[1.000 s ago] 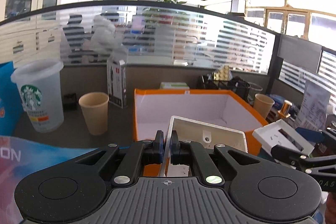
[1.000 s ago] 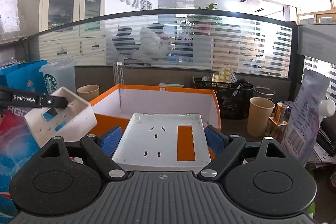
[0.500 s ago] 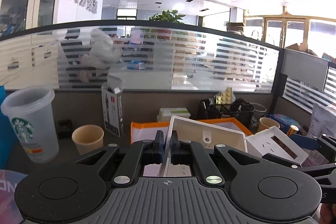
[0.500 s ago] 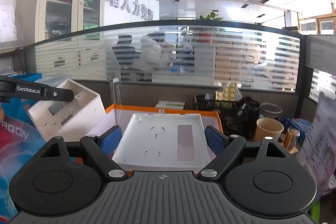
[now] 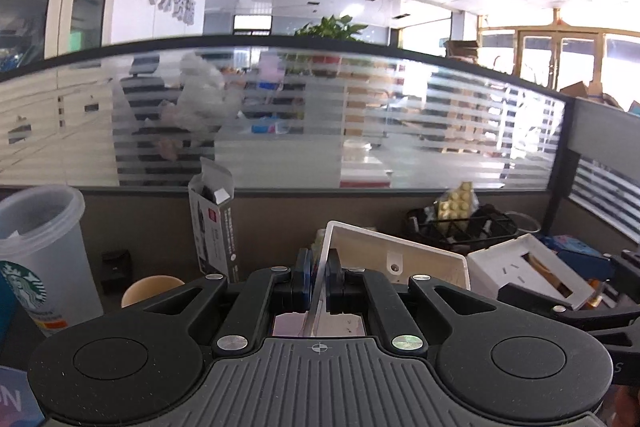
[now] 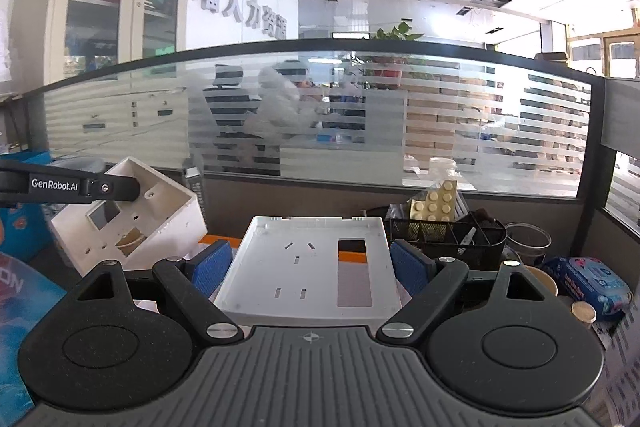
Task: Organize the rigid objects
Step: 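Carry the junction box with the left gripper while the right carries the plate frame into the orange box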
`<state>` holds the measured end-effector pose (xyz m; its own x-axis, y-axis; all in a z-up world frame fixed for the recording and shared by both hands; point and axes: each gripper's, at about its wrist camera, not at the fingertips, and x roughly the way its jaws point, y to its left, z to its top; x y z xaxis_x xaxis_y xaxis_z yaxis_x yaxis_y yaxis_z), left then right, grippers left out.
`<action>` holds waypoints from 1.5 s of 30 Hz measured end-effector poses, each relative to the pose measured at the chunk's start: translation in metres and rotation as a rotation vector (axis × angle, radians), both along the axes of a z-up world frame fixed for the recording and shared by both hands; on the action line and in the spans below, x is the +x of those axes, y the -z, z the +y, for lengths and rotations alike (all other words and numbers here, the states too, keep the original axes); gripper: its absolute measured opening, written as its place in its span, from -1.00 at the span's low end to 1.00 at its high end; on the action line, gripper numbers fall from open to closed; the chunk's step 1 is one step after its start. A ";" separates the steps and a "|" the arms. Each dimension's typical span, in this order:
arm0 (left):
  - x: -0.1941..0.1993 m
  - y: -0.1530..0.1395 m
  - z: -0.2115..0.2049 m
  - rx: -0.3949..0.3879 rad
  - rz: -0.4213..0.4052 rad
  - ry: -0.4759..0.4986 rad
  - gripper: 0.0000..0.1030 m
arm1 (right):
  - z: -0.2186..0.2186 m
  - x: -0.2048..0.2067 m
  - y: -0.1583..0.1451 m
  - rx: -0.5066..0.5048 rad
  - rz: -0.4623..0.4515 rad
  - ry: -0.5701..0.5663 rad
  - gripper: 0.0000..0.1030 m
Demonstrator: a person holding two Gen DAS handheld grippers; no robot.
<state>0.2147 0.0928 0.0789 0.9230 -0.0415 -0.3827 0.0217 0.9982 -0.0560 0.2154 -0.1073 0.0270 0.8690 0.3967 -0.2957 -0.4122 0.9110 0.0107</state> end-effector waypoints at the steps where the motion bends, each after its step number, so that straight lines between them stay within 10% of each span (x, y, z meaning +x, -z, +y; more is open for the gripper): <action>1: 0.005 0.003 0.001 -0.005 0.012 -0.002 -0.90 | 0.000 0.006 0.002 -0.002 0.012 0.004 0.64; 29: 0.068 0.087 -0.013 0.011 0.289 0.000 -0.89 | 0.033 0.073 0.069 -0.166 0.291 0.014 0.64; 45: 0.070 0.092 -0.016 0.044 0.329 0.000 -0.87 | 0.046 0.073 0.075 -0.278 0.304 0.000 0.64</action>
<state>0.2848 0.0773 -0.0132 0.7498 -0.0186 -0.6614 0.0100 0.9998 -0.0168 0.2882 -0.0614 -0.0476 0.7252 0.2661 -0.6350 -0.4286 0.8963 -0.1139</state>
